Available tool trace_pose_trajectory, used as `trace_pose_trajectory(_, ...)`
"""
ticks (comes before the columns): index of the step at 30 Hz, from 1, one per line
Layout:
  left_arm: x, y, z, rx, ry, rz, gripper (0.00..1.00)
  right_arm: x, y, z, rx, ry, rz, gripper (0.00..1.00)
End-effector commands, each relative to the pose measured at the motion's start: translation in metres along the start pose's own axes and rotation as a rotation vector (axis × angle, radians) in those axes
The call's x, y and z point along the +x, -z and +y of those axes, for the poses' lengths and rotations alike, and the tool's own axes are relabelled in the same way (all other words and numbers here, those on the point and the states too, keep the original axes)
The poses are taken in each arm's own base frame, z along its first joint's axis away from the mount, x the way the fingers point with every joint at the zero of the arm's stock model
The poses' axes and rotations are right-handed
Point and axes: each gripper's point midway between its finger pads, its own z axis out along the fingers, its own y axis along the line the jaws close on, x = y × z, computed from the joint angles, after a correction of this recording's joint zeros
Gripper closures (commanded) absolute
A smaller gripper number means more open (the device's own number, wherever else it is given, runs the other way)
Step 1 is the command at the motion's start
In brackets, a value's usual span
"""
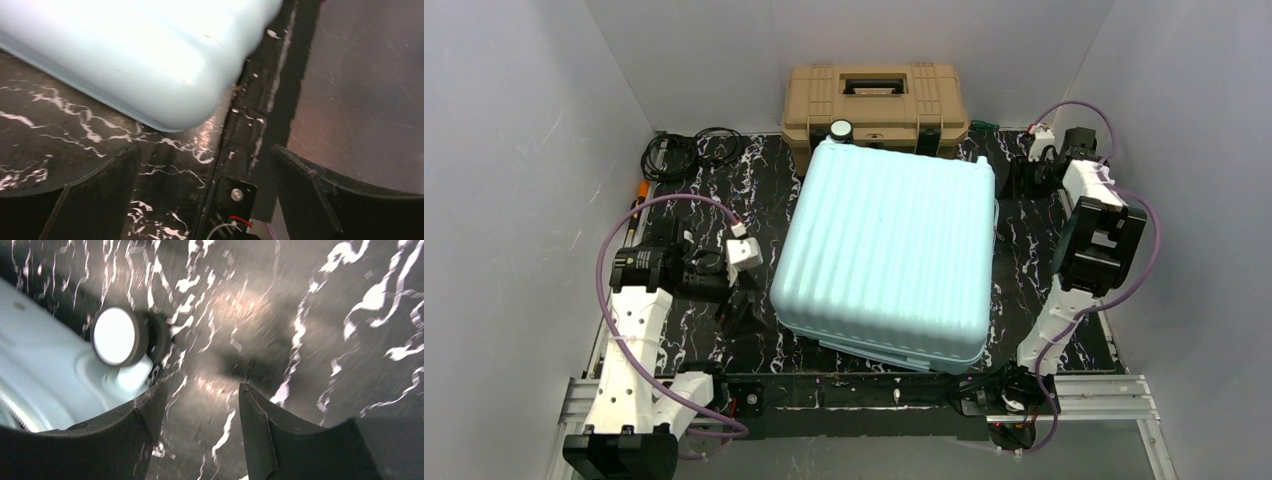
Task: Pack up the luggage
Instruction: Zip the luggage at the center of the board.
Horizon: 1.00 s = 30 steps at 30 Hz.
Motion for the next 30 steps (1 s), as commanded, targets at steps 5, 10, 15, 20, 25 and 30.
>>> trace_pose_trajectory(5,0.038,-0.003,-0.037,0.137,-0.039,0.070,0.02,-0.049,-0.022,0.006,-0.028,-0.056,-0.065,0.37)
trace_pose_trajectory(10,0.041,-0.015,-0.012,-0.016,-0.113,0.005,0.02,-0.040,-0.037,0.033,-0.101,-0.042,-0.028,0.39)
trace_pose_trajectory(15,0.044,-0.023,0.018,-0.114,-0.092,-0.006,0.02,-0.022,-0.042,0.057,-0.189,-0.018,0.030,0.41)
trace_pose_trajectory(20,0.039,-0.029,0.048,-0.197,-0.066,-0.033,0.02,0.004,-0.037,0.080,-0.261,0.001,0.088,0.43)
trace_pose_trajectory(25,0.023,-0.028,0.072,-0.276,-0.024,-0.081,0.02,0.034,-0.031,0.104,-0.325,0.047,0.163,0.45)
trace_pose_trajectory(30,0.003,-0.020,0.092,-0.368,0.023,-0.128,0.02,0.056,-0.022,0.129,-0.387,0.089,0.207,0.47)
